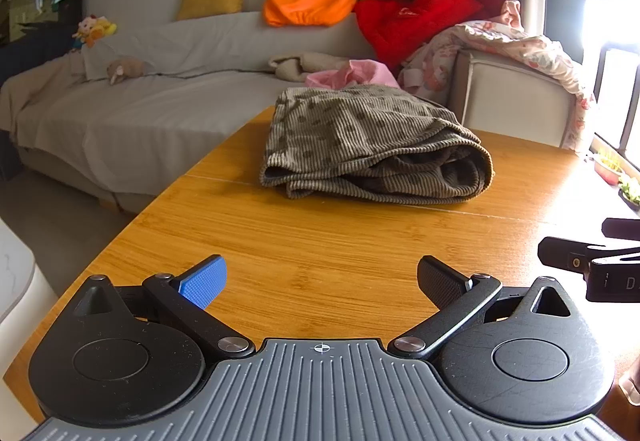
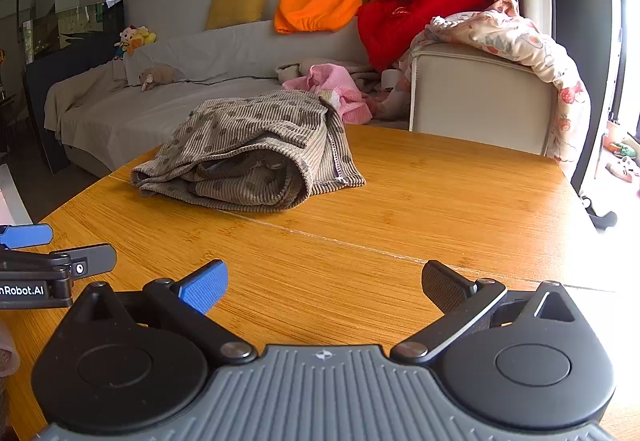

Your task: Fold clothes

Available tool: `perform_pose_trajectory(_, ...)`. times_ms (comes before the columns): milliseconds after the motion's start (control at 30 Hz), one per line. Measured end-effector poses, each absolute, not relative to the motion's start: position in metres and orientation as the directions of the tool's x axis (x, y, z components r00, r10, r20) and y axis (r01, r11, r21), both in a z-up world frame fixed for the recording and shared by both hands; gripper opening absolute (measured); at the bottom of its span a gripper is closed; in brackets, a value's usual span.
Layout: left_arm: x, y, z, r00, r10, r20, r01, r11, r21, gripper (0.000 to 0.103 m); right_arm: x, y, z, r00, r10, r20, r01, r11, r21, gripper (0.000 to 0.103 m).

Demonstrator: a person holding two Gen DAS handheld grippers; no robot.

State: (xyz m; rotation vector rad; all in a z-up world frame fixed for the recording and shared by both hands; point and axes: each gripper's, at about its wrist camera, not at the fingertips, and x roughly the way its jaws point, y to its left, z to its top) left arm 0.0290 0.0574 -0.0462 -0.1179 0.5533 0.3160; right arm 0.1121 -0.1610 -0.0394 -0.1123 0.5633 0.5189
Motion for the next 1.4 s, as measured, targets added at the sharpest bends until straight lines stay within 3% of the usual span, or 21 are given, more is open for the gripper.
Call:
perform_pose_trajectory(1200, 0.028, 0.058, -0.046, 0.806, 0.269, -0.527, -0.334, 0.942, -0.031, 0.103, 0.114, -0.161, -0.040, 0.716, 0.439, -0.542, -0.499, 0.865, 0.042, 0.103)
perform_pose_trajectory(1400, 0.032, 0.074, -0.037, 0.807, 0.269, -0.527, -0.363, 0.928, -0.082, 0.103, 0.118, -0.163, -0.040, 0.704, 0.444, -0.555, -0.495, 0.867, 0.066, 0.103)
